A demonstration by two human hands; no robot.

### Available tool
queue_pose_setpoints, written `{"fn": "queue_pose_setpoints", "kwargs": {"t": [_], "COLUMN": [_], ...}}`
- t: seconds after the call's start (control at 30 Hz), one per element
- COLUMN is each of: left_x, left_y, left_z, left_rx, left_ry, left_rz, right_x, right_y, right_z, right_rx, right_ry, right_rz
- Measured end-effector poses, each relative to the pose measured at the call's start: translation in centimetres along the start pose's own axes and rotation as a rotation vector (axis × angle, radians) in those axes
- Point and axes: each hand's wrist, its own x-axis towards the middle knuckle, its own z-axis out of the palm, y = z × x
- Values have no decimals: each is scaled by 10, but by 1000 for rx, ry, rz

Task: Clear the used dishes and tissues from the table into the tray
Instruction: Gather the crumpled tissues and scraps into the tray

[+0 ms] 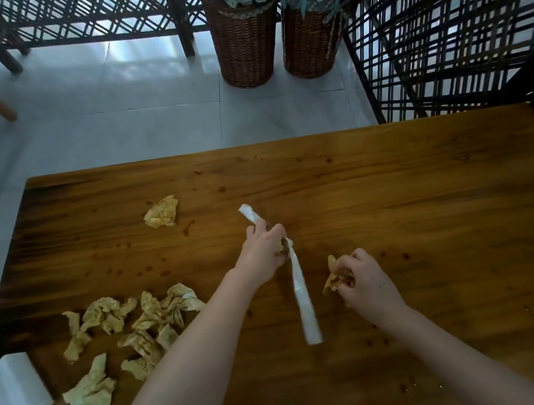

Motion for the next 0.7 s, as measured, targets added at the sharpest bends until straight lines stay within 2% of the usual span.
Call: {"fn": "queue_pose_setpoints", "kwargs": {"t": [0.2, 0.5, 0.7], "left_x": [-21, -58, -77], "left_y": [18, 68, 120], "left_z": [-2, -9, 3], "left_rx": [-81, -48, -25], "left_ry": [40, 114, 85], "left_rz": [23, 164, 221], "right_x": [-18, -63, -102], "right_y": [4, 18, 51], "right_z": [-8, -37, -66], "right_rx": [-7, -20, -10], "right_ry": [42, 153, 219], "right_rz": [42, 110, 116]}}
